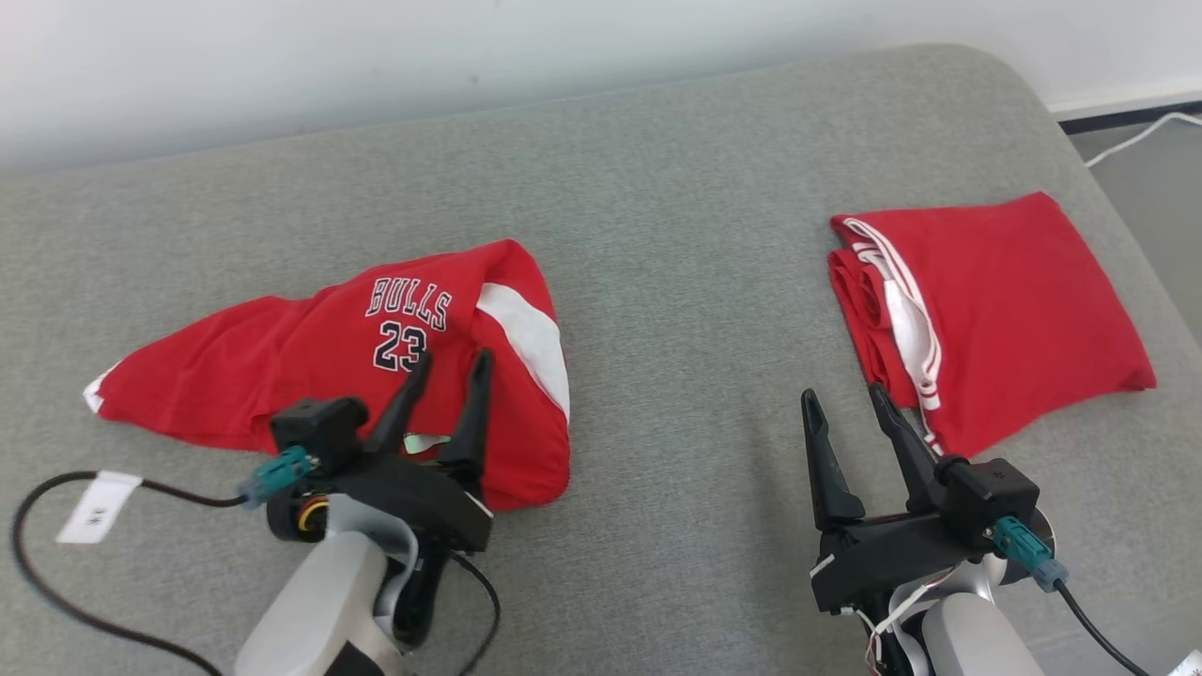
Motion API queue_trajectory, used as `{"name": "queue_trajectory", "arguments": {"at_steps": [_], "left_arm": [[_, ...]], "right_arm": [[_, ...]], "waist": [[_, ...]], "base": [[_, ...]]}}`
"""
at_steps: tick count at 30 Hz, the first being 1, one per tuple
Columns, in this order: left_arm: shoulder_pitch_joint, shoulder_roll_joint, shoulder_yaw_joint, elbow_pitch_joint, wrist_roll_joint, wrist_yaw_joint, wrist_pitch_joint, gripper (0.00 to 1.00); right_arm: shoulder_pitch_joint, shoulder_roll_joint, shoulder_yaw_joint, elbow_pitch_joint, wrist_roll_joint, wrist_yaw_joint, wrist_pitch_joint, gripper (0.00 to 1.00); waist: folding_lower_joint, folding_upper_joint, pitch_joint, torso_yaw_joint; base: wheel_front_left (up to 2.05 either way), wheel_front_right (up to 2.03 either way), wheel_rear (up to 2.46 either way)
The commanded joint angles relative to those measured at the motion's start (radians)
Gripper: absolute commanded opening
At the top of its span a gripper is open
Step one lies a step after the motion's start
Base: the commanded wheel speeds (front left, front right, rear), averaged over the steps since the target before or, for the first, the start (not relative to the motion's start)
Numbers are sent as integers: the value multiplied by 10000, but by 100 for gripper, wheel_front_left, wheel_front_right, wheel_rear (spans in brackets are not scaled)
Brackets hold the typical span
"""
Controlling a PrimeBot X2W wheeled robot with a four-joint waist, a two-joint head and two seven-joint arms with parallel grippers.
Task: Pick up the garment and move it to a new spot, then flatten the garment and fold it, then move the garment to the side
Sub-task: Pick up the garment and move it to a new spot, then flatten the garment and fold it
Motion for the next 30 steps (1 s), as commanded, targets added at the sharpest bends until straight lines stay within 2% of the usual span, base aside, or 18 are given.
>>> {"name": "queue_trajectory", "arguments": {"at_steps": [1,6,8,11,15,22,30], "left_arm": [[312,35,462,-43,584,153,-36,100],[867,27,1222,-321,1624,249,-36,100],[1455,26,1839,-589,2074,210,-36,100],[1881,23,2234,-852,2262,190,-36,100],[2904,19,3020,-1487,2311,166,-36,100],[3949,23,3343,-2116,2178,182,-36,100],[4331,19,3320,-2379,2137,220,-36,100]], "right_arm": [[-35,48,10,-19,-35,-1,-6,100],[71,49,90,42,5,-1,-5,100],[160,51,175,131,91,-1,-6,100],[224,58,281,192,139,-1,-6,100],[227,6,731,501,367,-1,-6,100],[-70,-113,983,780,703,-1,-6,100],[-655,-144,1508,996,950,-1,-6,100]], "waist": [[1,0,-101,256],[1,0,-320,684],[1,0,-518,1055],[1,0,-634,1320],[1,0,-819,2075],[1,0,-873,3173],[1,0,-828,4293]], "base": [[0,0,0],[0,0,0],[0,0,0],[0,0,0],[0,0,0],[0,0,0],[0,0,0]]}}
